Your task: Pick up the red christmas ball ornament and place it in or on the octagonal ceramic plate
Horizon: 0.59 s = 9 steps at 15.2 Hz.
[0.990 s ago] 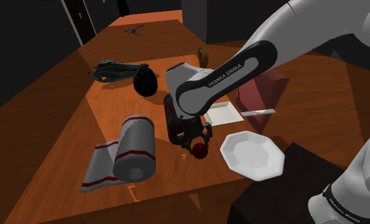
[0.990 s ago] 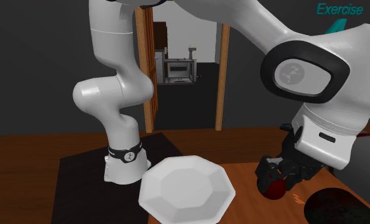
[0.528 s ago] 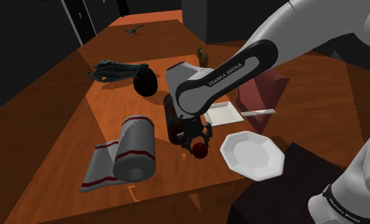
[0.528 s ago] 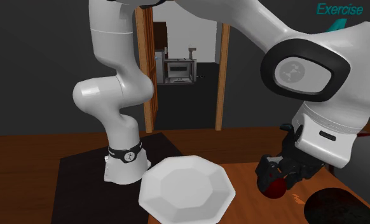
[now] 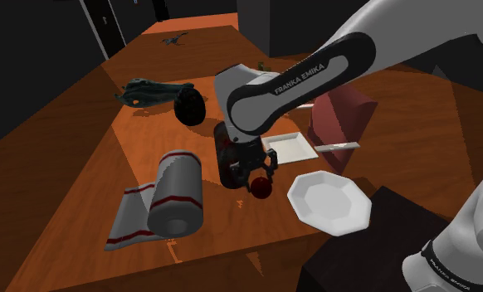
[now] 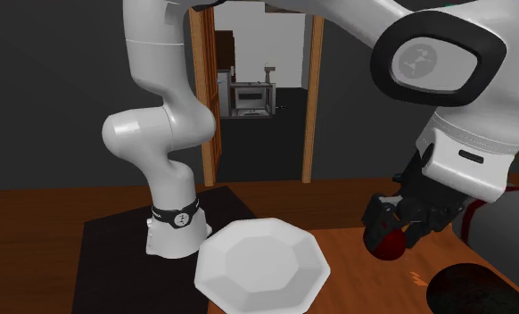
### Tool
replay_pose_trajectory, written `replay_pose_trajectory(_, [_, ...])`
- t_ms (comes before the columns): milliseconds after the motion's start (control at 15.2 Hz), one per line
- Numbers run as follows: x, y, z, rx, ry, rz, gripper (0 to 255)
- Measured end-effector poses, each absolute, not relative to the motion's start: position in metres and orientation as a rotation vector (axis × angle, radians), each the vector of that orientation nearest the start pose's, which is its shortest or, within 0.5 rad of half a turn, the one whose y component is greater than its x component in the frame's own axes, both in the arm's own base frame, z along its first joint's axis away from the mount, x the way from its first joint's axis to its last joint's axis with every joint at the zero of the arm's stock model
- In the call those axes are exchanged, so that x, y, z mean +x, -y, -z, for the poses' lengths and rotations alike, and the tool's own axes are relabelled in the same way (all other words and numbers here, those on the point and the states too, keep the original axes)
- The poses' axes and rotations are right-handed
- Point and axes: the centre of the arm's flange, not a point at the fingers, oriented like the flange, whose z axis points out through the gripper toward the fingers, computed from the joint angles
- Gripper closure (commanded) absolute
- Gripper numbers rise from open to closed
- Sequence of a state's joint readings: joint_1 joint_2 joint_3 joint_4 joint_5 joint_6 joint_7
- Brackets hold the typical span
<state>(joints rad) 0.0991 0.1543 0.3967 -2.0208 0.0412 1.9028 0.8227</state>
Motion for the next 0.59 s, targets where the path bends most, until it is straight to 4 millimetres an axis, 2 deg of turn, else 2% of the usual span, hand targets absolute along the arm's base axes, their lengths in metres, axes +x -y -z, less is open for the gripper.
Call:
replay_pose_trajectory(528, [0.483, -0.261, -0.402, -3.15, -0.544, -0.427, 255])
replay_pose_trajectory(594, [0.478, -0.257, -0.404, -3.15, -0.544, -0.427, 255])
